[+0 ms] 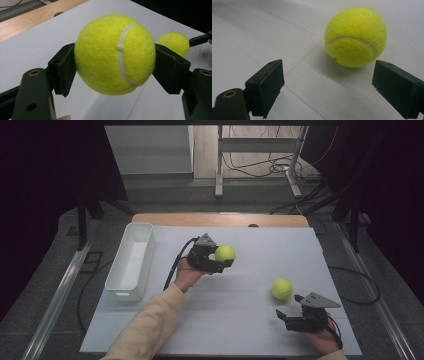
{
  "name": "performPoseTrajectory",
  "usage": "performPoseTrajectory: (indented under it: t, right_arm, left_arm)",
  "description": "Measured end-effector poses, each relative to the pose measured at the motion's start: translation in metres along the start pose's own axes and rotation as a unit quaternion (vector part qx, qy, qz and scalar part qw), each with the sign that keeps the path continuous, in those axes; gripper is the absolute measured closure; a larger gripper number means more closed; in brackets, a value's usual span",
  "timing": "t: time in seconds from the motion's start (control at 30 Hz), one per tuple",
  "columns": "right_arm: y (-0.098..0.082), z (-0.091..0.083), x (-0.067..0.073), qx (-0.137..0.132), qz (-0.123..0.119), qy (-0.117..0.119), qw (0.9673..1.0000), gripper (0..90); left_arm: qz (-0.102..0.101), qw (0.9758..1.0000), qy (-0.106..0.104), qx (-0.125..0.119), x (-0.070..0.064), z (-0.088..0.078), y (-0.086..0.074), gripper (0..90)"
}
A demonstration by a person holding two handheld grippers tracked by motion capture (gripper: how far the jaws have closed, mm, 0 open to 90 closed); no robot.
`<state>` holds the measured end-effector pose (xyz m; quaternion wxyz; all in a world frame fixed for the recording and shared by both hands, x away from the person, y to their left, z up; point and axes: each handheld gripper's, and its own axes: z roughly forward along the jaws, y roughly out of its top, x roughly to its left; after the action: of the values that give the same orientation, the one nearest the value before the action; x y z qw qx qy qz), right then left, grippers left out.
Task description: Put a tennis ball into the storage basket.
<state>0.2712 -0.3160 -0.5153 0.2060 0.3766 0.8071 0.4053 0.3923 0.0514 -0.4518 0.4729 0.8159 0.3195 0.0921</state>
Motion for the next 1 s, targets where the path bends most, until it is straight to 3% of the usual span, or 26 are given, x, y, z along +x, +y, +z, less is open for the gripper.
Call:
performPoseTrajectory:
  t: [1.0]
  right_arm:
    - [0.000, 0.000, 0.000, 0.001, -0.001, -0.002, 1.0000, 10.9]
  left_arm:
    - [-0.004, 0.9998, 0.016, -0.014, 0.010, -0.029, -0.005, 26.2]
